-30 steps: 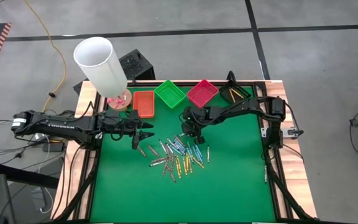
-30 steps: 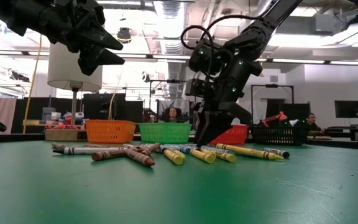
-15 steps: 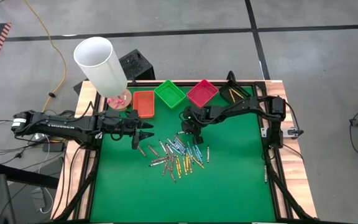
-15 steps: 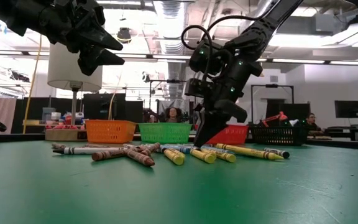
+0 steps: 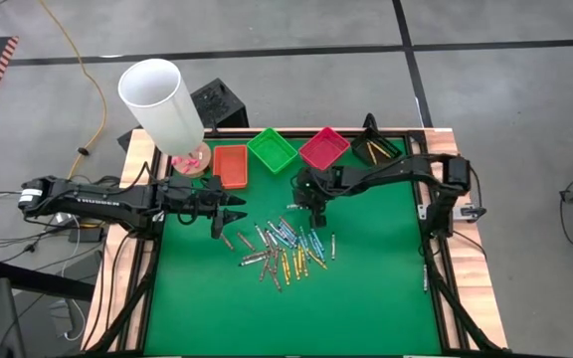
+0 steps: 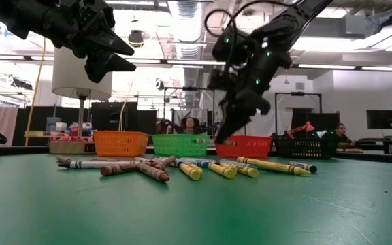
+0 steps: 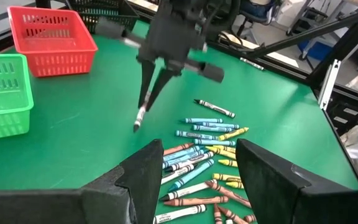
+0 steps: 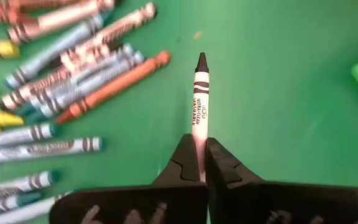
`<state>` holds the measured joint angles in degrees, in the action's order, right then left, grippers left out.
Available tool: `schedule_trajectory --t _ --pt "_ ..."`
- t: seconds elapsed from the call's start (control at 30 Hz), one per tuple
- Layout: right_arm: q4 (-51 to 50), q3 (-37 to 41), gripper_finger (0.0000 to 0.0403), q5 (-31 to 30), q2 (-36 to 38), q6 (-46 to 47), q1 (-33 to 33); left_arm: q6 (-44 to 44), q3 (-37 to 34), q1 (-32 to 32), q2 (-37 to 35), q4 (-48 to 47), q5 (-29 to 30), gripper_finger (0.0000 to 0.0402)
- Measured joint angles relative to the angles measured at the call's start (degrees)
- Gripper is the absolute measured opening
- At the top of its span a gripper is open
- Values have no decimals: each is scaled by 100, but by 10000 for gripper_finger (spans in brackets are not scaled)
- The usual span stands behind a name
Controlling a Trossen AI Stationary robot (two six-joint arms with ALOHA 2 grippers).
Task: Sort crayons
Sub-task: Put the black crayon into the red bin
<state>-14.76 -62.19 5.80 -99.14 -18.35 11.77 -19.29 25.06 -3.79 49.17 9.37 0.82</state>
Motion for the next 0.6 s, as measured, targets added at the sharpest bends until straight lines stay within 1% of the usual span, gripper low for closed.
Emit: schedule_trajectory --t 0.1,0.2,0.3,0.47,0.53,0.6 --pt "78 0 2 -83 244 233 71 0 0 1 0 0 0 192" --pt "212 -7 2 -509 486 493 195 0 0 1 0 2 0 192" --pt "330 -9 2 -1056 663 740 342 0 0 0 0 2 0 192" --pt "356 -12 2 -2285 895 1430 726 -1 0 0 0 2 0 192" --pt "267 -13 2 -2579 908 1710 934 -36 0 2 2 0 2 192" --pt "192 -13 1 -2713 905 2042 1157 -44 0 0 0 0 2 192"
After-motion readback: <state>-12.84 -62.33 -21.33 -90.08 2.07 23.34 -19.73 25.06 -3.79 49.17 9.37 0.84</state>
